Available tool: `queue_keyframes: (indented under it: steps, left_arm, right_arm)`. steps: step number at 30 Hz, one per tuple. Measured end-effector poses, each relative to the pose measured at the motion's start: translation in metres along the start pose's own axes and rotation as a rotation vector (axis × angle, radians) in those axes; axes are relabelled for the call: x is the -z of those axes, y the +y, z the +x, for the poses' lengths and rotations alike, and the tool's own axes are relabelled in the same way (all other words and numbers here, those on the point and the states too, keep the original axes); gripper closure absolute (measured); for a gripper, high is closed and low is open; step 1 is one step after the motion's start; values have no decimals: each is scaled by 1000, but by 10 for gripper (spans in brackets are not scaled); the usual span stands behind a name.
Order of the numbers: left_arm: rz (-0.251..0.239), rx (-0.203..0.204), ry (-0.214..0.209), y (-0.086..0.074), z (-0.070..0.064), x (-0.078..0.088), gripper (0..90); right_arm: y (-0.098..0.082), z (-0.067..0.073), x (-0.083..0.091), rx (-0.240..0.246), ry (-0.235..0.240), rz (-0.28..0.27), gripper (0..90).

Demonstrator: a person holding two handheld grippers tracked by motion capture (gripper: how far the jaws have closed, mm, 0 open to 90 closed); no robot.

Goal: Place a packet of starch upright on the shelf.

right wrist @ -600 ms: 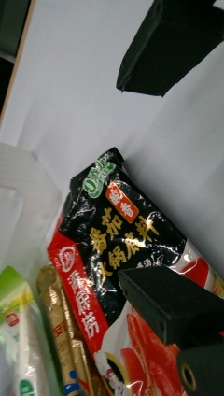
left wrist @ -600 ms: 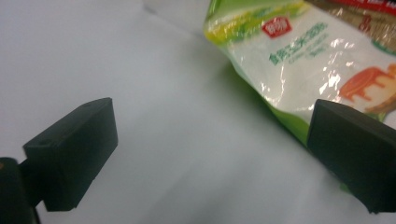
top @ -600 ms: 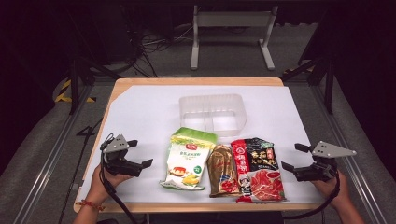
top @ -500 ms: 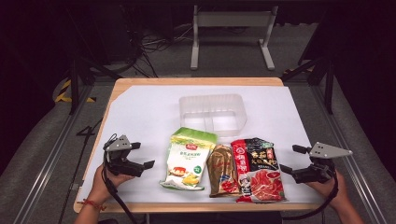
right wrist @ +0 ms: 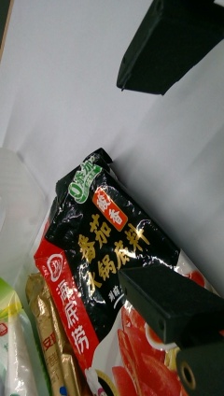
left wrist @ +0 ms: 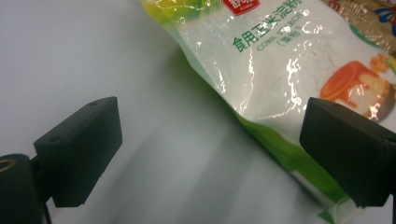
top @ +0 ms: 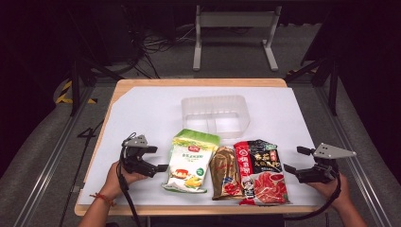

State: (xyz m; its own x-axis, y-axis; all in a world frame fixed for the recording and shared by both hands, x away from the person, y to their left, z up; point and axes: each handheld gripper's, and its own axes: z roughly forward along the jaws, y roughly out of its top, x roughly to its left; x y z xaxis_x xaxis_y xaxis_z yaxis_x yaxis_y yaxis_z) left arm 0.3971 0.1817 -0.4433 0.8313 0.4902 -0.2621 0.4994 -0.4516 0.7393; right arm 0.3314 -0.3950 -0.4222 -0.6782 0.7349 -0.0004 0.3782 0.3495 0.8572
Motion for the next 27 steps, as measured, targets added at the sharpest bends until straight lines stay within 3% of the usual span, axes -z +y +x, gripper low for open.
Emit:
queue_keyframes:
  steps: [6,9,12,15,16,21,23,25,27]
  left_arm:
    - [42,-9,-38,17,4,-22,74]
    - [52,12,-69,29,9,-36,74]
    - [78,-2,-63,34,10,-44,76]
    - [82,30,-98,40,14,-53,84]
    - [83,24,-116,43,14,-57,100]
    - [84,18,-130,49,11,-65,137]
    - [85,25,-168,51,11,-67,214]
    - [87,16,-169,51,9,-67,280]
    - [83,24,-159,50,7,-65,408]
  right_arm:
    - [-1,6,-4,42,0,29,104]
    - [-1,6,-4,39,2,32,104]
    - [-2,5,-5,37,0,34,103]
    - [-3,5,-4,37,2,33,104]
    - [-3,5,-4,34,1,32,103]
    - [-3,5,-5,35,4,30,102]
    - [-2,6,-5,38,6,31,103]
    - [-2,7,-6,47,3,36,103]
    - [-2,8,-7,57,10,37,106]
